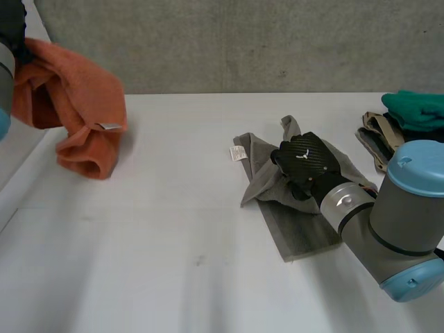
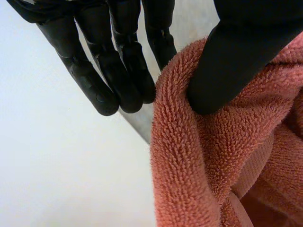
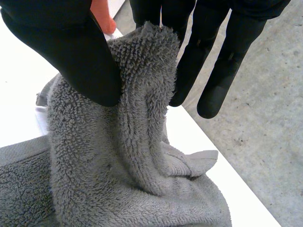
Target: Fold the laundry.
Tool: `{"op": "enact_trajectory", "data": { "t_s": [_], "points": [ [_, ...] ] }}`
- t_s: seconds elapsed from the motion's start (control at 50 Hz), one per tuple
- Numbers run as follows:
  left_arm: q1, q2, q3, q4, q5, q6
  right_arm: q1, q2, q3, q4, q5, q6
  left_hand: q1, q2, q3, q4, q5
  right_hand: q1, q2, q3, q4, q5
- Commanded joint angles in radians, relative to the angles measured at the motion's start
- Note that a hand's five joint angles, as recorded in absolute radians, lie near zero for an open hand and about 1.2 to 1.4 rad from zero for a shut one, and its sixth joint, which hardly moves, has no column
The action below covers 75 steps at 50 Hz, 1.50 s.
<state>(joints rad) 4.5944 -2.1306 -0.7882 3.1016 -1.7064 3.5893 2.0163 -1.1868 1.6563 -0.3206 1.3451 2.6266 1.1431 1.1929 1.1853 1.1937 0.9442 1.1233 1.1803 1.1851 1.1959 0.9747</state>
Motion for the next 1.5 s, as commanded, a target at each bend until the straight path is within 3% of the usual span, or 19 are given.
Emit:
{"op": "enact_trajectory", "data": {
  "t_s": [0.02, 0.06, 0.08, 0.1, 0.12, 0.16, 0.32, 0.46, 0.52, 0.7, 0.72, 0.74, 0.8, 0.9, 1.1, 1.24, 1.3, 1.42, 1.5],
  "points": [
    [0.027, -0.21, 0.132, -0.07, 0.008, 0.04, 0.001, 0.001, 0.0, -0.002, 0.0, 0.0, 0.253, 0.203, 0.211, 0.203, 0.278, 0.273, 0.216, 0.211, 0.2, 0.247],
    [0.029, -0.281, 0.159, -0.064, 0.011, 0.046, 0.002, 0.001, 0.0, -0.003, 0.0, 0.0, 0.253, 0.203, 0.211, 0.203, 0.278, 0.273, 0.216, 0.211, 0.2, 0.247],
    [0.031, -0.304, 0.167, -0.063, 0.013, 0.049, 0.002, 0.001, -0.001, -0.003, 0.002, 0.0, 0.146, 0.096, 0.104, 0.095, 0.17, 0.273, 0.216, 0.211, 0.2, 0.247],
    [0.031, -0.328, 0.173, -0.058, 0.014, 0.054, 0.004, 0.001, -0.001, -0.003, 0.002, 0.001, -0.041, -0.091, -0.083, -0.092, -0.017, 0.273, 0.216, 0.211, 0.2, 0.247],
    [0.032, -0.362, 0.185, -0.055, 0.019, 0.064, 0.006, 0.001, -0.001, -0.003, 0.002, 0.003, -0.54, -0.59, -0.582, -0.591, -0.516, 0.273, 0.216, 0.211, 0.2, 0.247],
    [0.031, -0.382, 0.194, -0.057, 0.027, 0.083, 0.009, -0.002, -0.003, -0.003, 0.003, 0.001, -0.969, -1.018, -1.011, -1.019, -0.944, 0.273, 0.216, 0.211, 0.2, 0.247],
    [-0.012, -0.266, 0.087, -0.087, 0.053, 0.1, 0.019, -0.03, -0.01, -0.005, 0.014, 0.004, -0.969, -1.018, -1.011, -1.019, -0.944, 0.273, 0.216, 0.211, 0.2, 0.247],
    [-0.149, -0.034, -0.23, -0.1, 0.194, 0.011, 0.055, -0.059, -0.044, -0.005, 0.016, 0.024, -0.969, -1.018, -1.011, -1.019, -0.944, 0.273, 0.216, 0.211, 0.2, 0.247],
    [-0.189, 0.024, -0.324, -0.09, 0.212, -0.007, 0.085, -0.051, -0.064, 0.002, 0.008, 0.049, -0.969, -1.018, -1.011, -1.019, -0.944, 0.273, 0.216, 0.211, 0.2, 0.247],
    [-0.241, 0.159, -0.497, 0.002, 0.197, -0.058, 0.252, 0.139, -0.196, 0.005, 0.0, 0.064, -0.969, -1.018, -1.011, -1.019, -0.944, 0.273, 0.216, 0.211, 0.2, 0.247],
    [-0.245, 0.167, -0.506, 0.002, 0.197, -0.064, 0.269, 0.177, -0.228, 0.044, 0.014, 0.046, -0.969, -1.018, -1.011, -1.019, -0.944, -0.187, -0.244, -0.248, -0.259, -0.213],
    [-0.249, 0.172, -0.51, 0.0, 0.197, -0.066, 0.277, 0.194, -0.243, 0.073, 0.025, 0.036, -0.969, -1.018, -1.011, -1.019, -0.944, -0.432, -0.49, -0.494, -0.505, -0.458],
    [-0.261, 0.182, -0.516, -0.006, 0.197, -0.078, 0.265, 0.202, -0.297, 0.187, 0.086, 0.027, -0.969, -1.018, -1.011, -1.019, -0.944, -0.941, -0.998, -1.003, -1.014, -0.967],
    [-0.293, 0.195, -0.511, -0.024, 0.202, -0.106, 0.167, 0.121, -0.325, 0.25, 0.147, 0.116, -0.969, -1.018, -1.011, -1.019, -0.944, -0.949, -1.006, -1.011, -1.021, -0.975],
    [-0.422, 0.138, -0.447, -0.029, 0.197, -0.101, -0.082, -0.06, -0.306, 0.383, 0.131, 0.156, -0.969, -1.018, -1.011, -1.019, -0.944, -0.949, -1.006, -1.011, -1.021, -0.975],
    [-0.492, 0.006, -0.361, -0.081, 0.168, -0.069, -0.186, -0.013, -0.265, 0.494, 0.098, 0.012, -0.969, -1.018, -1.011, -1.019, -0.944, -0.943, -1.0, -1.005, -1.016, -0.969],
    [-0.523, -0.043, -0.329, -0.136, 0.146, -0.069, -0.215, 0.03, -0.248, 0.489, 0.088, -0.063, -0.969, -1.018, -1.011, -1.019, -0.944, -0.837, -0.894, -0.899, -0.91, -0.863],
    [-0.563, -0.078, -0.332, -0.156, 0.126, -0.057, -0.24, 0.133, -0.218, 0.384, 0.028, -0.077, -0.915, -0.965, -0.957, -0.966, -0.891, -0.568, -0.625, -0.63, -0.641, -0.594],
    [-0.558, -0.075, -0.353, -0.129, 0.125, -0.035, -0.238, 0.171, -0.181, 0.287, 0.008, -0.06, -0.906, -0.956, -0.948, -0.957, -0.882, -0.529, -0.586, -0.591, -0.602, -0.555]
  ]
}}
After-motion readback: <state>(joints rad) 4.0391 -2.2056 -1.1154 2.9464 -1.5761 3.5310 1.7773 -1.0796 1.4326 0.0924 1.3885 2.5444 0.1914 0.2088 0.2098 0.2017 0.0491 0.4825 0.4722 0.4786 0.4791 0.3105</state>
